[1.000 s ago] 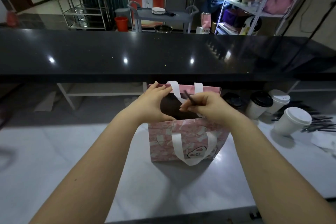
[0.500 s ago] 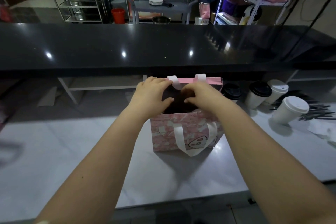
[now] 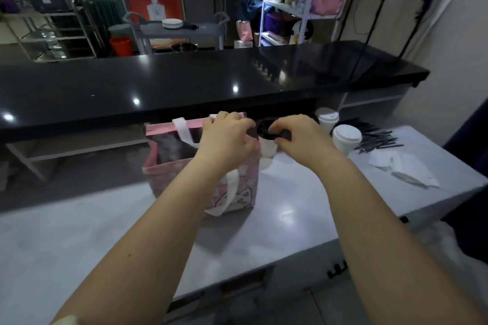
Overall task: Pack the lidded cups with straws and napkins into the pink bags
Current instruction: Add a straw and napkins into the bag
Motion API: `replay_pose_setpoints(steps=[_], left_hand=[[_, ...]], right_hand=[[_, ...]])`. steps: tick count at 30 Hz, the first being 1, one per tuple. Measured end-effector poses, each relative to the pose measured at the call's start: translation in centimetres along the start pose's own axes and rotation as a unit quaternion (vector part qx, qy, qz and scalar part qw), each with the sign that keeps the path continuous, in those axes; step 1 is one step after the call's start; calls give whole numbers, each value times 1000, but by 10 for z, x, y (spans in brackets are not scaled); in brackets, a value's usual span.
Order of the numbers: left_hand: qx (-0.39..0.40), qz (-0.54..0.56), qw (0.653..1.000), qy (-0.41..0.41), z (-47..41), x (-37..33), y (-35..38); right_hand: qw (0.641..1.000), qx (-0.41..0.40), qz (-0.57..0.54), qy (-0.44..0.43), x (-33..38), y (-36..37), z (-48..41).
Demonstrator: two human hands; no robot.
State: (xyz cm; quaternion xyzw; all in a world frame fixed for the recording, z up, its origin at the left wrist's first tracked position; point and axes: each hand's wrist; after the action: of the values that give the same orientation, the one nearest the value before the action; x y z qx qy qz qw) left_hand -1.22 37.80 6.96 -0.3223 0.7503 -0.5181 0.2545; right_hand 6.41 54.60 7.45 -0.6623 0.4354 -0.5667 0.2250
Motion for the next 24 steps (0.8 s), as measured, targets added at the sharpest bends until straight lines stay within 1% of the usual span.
replay_pose_setpoints(steps=[6,9,13,18,24], left_hand=[[28,34,997,59,-18,-136,27],[50,70,993,87,-19,-215,48],[74,78,988,109,-14,-301,83],[119,90,984,103,-7,-364,121],[172,86,977,90,-9,-392,169]], right_hand=[[996,-34,35,75,-98,-73,81],[993,-53,32,103,-150,-108,132],[986,-64,19,156,-214,-134,188],[976,-71,-6,204,-279,-150,226],[970,-42,-65,230,-338,-138,225]])
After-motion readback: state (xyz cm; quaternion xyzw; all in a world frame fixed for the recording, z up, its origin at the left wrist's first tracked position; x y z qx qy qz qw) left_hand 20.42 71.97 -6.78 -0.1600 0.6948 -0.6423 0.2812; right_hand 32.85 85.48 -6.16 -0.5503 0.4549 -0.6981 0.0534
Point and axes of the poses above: each hand's wrist, its own z-axis away from the middle knuckle, its own y-axis out of the palm, x = y × z, and after that the axes turned 6 degrees about -z, right-handed
